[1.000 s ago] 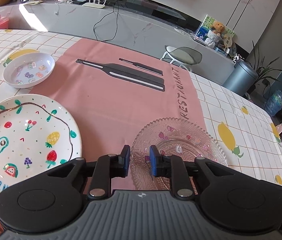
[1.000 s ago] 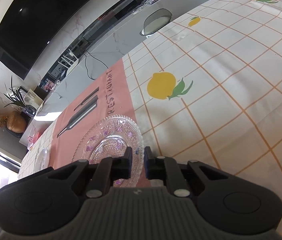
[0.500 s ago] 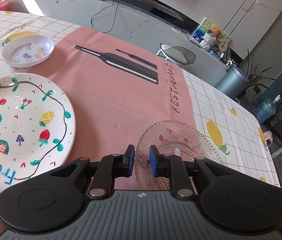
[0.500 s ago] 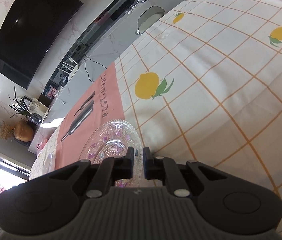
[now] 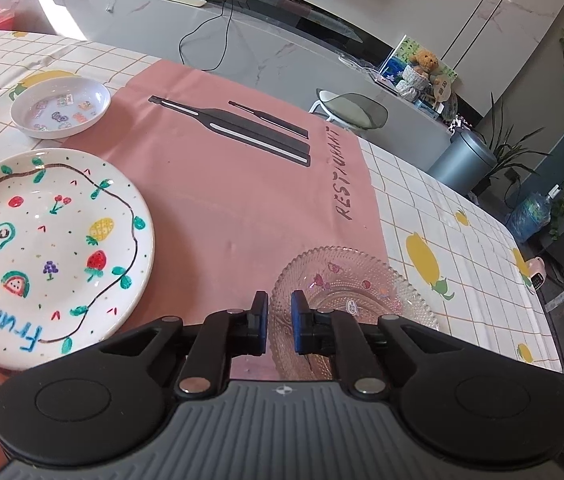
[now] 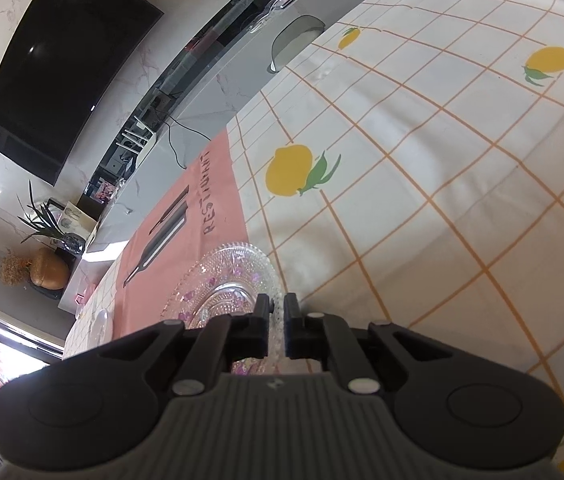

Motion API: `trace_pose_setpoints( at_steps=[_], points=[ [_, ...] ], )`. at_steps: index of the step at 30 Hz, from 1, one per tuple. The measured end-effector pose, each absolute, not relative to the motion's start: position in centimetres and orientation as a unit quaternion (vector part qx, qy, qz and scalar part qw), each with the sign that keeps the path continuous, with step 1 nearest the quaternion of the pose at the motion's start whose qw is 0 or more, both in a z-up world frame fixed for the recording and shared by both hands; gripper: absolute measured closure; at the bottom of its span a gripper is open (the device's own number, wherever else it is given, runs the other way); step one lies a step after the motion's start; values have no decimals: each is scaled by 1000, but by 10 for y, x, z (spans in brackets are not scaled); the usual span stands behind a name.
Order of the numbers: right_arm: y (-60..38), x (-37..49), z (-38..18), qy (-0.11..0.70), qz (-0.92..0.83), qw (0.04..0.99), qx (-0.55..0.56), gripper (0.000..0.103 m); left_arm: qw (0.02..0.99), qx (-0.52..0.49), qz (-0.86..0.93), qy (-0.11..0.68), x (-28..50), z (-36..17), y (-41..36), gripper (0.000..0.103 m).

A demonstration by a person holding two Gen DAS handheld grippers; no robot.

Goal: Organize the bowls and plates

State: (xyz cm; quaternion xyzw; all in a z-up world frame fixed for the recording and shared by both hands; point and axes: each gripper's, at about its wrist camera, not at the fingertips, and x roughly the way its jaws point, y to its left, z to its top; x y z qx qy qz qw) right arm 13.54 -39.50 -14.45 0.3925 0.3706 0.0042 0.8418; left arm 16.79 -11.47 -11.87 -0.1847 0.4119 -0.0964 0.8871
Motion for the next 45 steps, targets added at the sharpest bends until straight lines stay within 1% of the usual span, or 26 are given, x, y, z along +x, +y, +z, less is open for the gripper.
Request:
trace_pose_setpoints(
  at_steps=[15,21,31,45],
  points=[
    [-394,80,-125,381,14,830,406,99,880,-203,-111,415,113,-101,-96,92],
    [-390,52,-124,389,15,825,409,99,885,-191,-121,407,86,-93,-93,92],
    [-383,21,-126,397,8,826,401,99,878,-190,-122,423,59,-108,-83,92],
    [-373,14,-130,408,7,828,385,99,873,-190,-117,434,51,-121,-75,92]
  ],
)
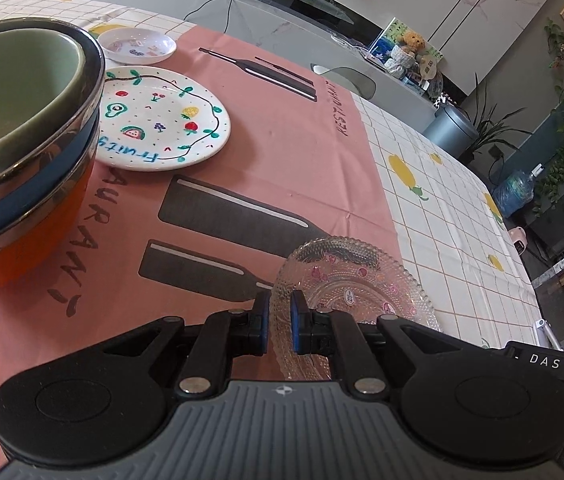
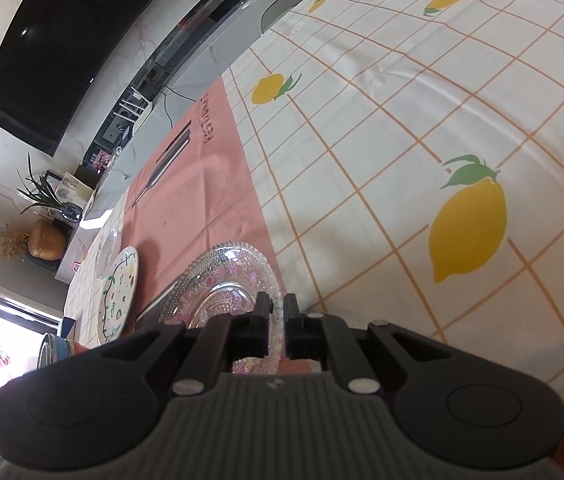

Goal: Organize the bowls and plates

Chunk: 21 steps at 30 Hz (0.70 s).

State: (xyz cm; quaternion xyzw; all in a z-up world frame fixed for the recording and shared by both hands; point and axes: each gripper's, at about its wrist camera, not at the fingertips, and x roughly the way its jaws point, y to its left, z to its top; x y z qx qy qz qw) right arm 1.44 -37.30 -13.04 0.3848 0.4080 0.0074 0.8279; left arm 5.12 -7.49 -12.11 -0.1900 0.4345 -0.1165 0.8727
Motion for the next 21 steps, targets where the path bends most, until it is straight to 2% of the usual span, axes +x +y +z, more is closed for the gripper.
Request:
trace_pose_setpoints(
  at_steps=[14,18,21],
  points=[
    [-358,20,-126,409,9,855,319,93,870,-189,-119,440,51,-122,-72,89],
    [-358,19,-121,400,6,863,309,88,871,-195,-116,436,53,-118,-69,76],
    [-359,18,-113,388,6,871,301,85,871,-204,-118,432,54,-114,-66,73]
  ],
)
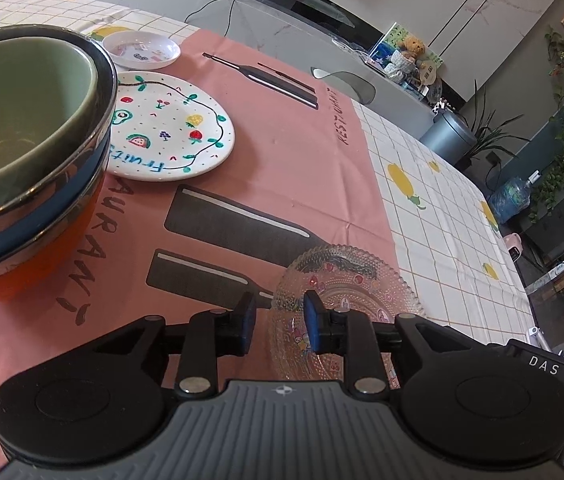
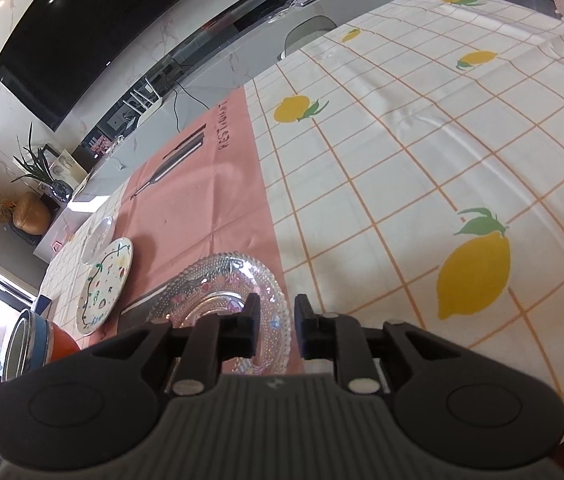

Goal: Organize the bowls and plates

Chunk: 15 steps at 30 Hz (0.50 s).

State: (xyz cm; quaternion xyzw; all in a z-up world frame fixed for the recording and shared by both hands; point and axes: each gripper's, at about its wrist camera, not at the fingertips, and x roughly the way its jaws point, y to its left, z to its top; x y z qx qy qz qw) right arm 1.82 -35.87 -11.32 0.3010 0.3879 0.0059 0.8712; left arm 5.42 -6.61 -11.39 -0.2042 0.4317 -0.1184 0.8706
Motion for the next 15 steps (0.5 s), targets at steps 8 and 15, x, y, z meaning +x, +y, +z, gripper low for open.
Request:
trace_pose_setpoints(
  at_steps=[8,15],
  points=[
    [-344,33,-95,378,38,878,291,85,867,-208,-102,441,66,-99,-61,69],
    [-323,59,-86,388,73,876,279,85,874,-149,-83,454,83,-76,-62,69]
  ],
)
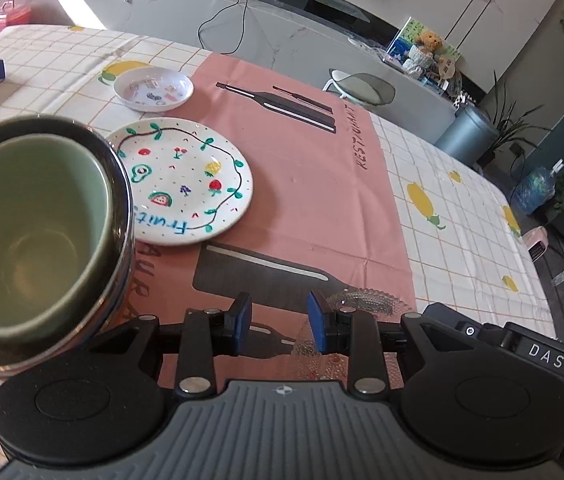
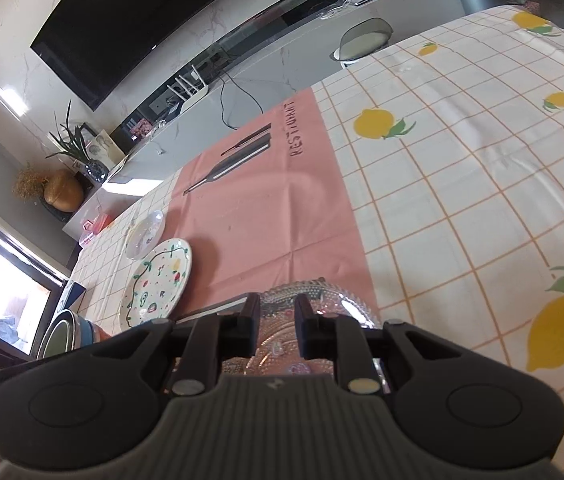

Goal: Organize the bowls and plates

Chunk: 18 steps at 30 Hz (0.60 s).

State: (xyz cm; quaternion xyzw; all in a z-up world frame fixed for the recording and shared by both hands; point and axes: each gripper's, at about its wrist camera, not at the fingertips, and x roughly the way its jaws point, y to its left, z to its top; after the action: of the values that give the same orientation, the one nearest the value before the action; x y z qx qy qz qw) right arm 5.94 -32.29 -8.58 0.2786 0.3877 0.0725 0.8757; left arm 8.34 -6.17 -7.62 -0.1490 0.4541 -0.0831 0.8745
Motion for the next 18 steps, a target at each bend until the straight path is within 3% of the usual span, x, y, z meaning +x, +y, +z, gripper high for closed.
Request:
trace_pose_setpoints(
  at_steps=[7,18],
  points=[
    [-298,93,-78,411,98,869,257,81,859,-102,-94,493,107,-56,-56,70],
    [-264,136,-92,447,125,845,266,78,863,-70,-94,491,145,-31,-49,70]
  ],
)
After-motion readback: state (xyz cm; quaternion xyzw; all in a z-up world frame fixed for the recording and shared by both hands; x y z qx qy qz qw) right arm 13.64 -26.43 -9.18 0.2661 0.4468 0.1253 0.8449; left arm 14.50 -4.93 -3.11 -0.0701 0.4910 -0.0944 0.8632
